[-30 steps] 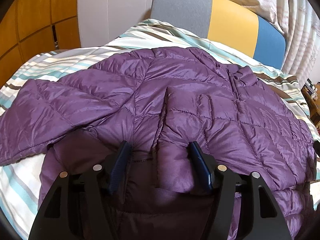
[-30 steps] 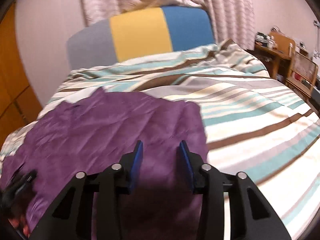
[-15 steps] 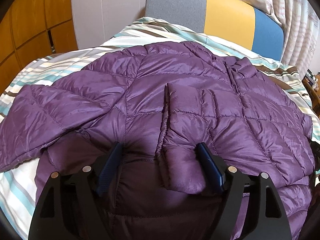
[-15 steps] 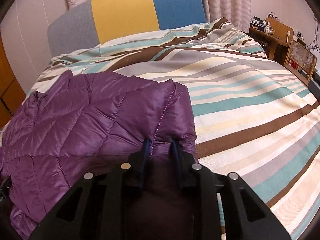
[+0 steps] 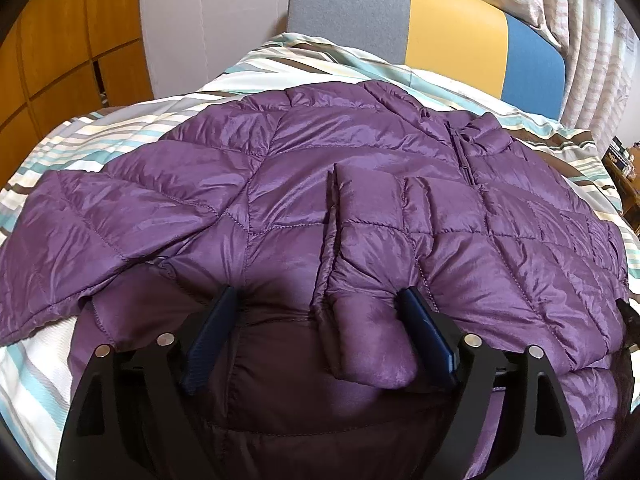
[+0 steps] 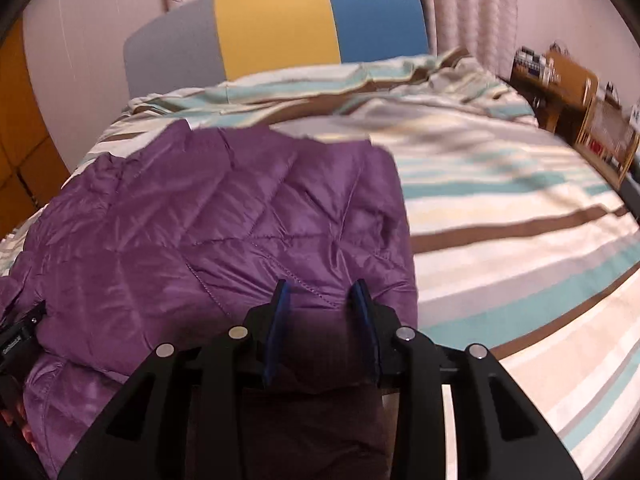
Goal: Fold large clothes
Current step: 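Grasp the other sleeve cuff with the left gripper and lift it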
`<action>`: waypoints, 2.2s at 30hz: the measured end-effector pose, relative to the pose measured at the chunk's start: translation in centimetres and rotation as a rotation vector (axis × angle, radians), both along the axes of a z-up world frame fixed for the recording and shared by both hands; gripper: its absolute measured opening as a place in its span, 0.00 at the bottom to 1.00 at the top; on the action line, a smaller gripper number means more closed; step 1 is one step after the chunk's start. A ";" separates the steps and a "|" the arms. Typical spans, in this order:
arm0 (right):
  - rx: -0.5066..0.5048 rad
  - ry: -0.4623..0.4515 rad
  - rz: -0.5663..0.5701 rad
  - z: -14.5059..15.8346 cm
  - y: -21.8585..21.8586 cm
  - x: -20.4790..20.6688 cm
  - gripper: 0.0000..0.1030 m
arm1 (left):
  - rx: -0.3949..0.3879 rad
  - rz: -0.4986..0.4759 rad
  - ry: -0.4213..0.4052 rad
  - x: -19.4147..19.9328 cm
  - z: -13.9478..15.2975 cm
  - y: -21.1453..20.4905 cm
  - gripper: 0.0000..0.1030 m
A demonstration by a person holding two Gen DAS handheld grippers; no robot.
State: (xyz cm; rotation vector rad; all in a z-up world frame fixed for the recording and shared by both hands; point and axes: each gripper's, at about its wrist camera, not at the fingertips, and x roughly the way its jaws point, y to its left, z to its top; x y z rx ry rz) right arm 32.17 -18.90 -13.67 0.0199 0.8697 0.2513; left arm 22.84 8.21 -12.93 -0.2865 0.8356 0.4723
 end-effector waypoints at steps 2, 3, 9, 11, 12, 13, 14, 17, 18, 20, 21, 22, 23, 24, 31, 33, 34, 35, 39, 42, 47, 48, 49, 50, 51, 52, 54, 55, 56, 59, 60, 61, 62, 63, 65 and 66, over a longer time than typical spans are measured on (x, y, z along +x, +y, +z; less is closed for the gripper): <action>-0.012 -0.004 0.004 -0.3 0.3 -0.1 0.32 | 0.004 -0.001 0.004 0.0 -0.1 0.0 0.82; -0.020 -0.007 0.004 -0.4 0.5 -0.1 0.32 | 0.003 -0.002 0.004 0.0 -0.1 0.0 0.83; -0.040 -0.021 0.006 -0.8 0.9 -0.3 0.34 | 0.002 -0.008 0.004 0.1 -0.1 0.0 0.87; -0.048 -0.023 0.005 -0.9 0.9 -0.3 0.34 | -0.007 -0.017 0.002 0.2 -0.1 0.0 0.90; -0.051 -0.025 0.005 -0.9 1.0 -0.4 0.35 | -0.012 -0.021 0.000 0.1 -0.1 0.0 0.92; -0.052 -0.026 0.007 -0.9 1.0 -0.4 0.36 | -0.017 -0.026 -0.002 0.2 -0.1 0.0 0.93; -0.052 -0.027 0.007 -0.9 1.1 -0.5 0.36 | -0.021 -0.031 -0.001 0.2 -0.1 0.0 0.95; -0.055 -0.027 0.009 -0.9 1.1 -0.5 0.37 | -0.037 -0.047 -0.003 0.1 0.0 0.0 0.97; -0.058 -0.028 0.009 -0.9 1.2 -0.5 0.37 | -0.056 -0.052 -0.016 -0.1 0.2 0.2 0.97; -0.065 -0.030 0.010 -0.9 1.3 -0.5 0.37 | -0.110 -0.061 -0.048 -1.0 0.7 0.8 0.97; -0.065 -0.031 0.011 -0.9 1.3 -0.5 0.38 | -0.130 -0.063 -0.058 -1.5 1.0 1.0 0.97; -0.065 -0.032 0.011 -0.9 1.3 -0.5 0.38 | -0.148 -0.056 -0.074 -2.3 1.4 1.4 0.97; -0.061 -0.031 0.012 -0.9 1.2 -0.5 0.38 | -0.161 -0.041 -0.090 -3.0 1.8 1.7 0.97; -0.059 -0.031 0.012 -0.9 1.2 -0.5 0.38 | -0.179 -0.015 -0.120 -4.2 2.3 2.4 0.97; -0.061 -0.031 0.013 -0.9 1.3 -0.4 0.39 | -0.194 0.283 -0.300 -14.4 4.5 9.1 0.97; -0.060 -0.031 0.013 -0.9 1.3 -0.4 0.39 | -0.213 0.396 -0.347 -17.9 4.2 11.5 0.97; -0.061 -0.031 0.013 -0.9 1.3 -0.4 0.39 | -0.222 0.437 -0.359 -19.1 4.0 12.4 0.97; -0.062 -0.031 0.013 -0.9 1.3 -0.4 0.39 | -0.240 0.495 -0.377 -20.7 3.5 13.5 0.97; -0.061 -0.031 0.013 -0.9 1.3 -0.4 0.40 | -0.340 0.693 -0.423 -25.9 1.4 16.7 0.97; -0.062 -0.031 0.013 -0.9 1.3 -0.4 0.40 | -0.373 0.818 -0.494 -29.2 0.6 18.2 0.96; -0.066 -0.031 0.013 -0.9 1.5 -0.4 0.40 | -0.336 0.930 -0.524 -31.4 0.8 20.1 0.89; -0.067 -0.031 0.014 -0.9 1.5 -0.4 0.40 | -0.352 0.957 -0.541 -31.9 0.7 20.7 0.86; -0.069 -0.031 0.014 -0.9 1.6 -0.4 0.40 | -0.364 0.975 -0.552 -32.4 0.5 21.3 0.84; -0.069 -0.031 0.015 -0.9 1.6 -0.4 0.40 | -0.371 0.993 -0.561 -32.6 0.5 21.7 0.81; -0.069 -0.031 0.015 -0.9 1.6 -0.3 0.40 | -0.372 1.009 -0.573 -32.8 0.5 22.1 0.80; -0.068 -0.030 0.015 -0.9 1.6 -0.3 0.40 | -0.371 1.021 -0.585 -33.1 0.7 22.5 0.80; -0.069 -0.031 0.015 -0.9 1.6 -0.4 0.41 | -0.373 1.056 -0.604 -33.5 0.7 23.5 0.78; -0.068 -0.031 0.015 -0.9 1.6 -0.4 0.41 | -0.378 1.082 -0.613 -33.9 0.6 23.9 0.75; -0.068 -0.031 0.015 -0.9 1.6 -0.4 0.41 | -0.393 1.114 -0.621 -34.3 0.3 24.6 0.68; -0.069 -0.031 0.015 -0.9 1.6 -0.4 0.41 | -0.419 1.167 -0.610 -35.1 -0.1 25.7 0.45; -0.069 -0.031 0.015 -0.9 1.6 -0.4 0.41 | -0.424 1.162 -0.607 -35.1 0.0 25.9 0.34; -0.069 -0.031 0.015 -0.9 1.6 -0.4 0.41 | -0.420 1.153 -0.600 -35.1 0.2 26.0 0.28; -0.068 -0.031 0.015 -0.9 1.6 -0.4 0.41 | -0.406 1.149 -0.597 -35.0 0.5 25.9 0.21; -0.067 -0.030 0.015 -0.9 1.6 -0.4 0.41 | -0.385 1.144 -0.598 -35.0 0.8 25.5 0.16; -0.069 -0.030 0.015 -0.9 1.6 -0.4 0.41 | -0.330 1.133 -0.599 -34.7 1.8 24.7 0.14; -0.070 -0.031 0.015 -0.9 1.7 -0.4 0.41 | -0.313 1.122 -0.606 -34.5 2.2 24.4 0.14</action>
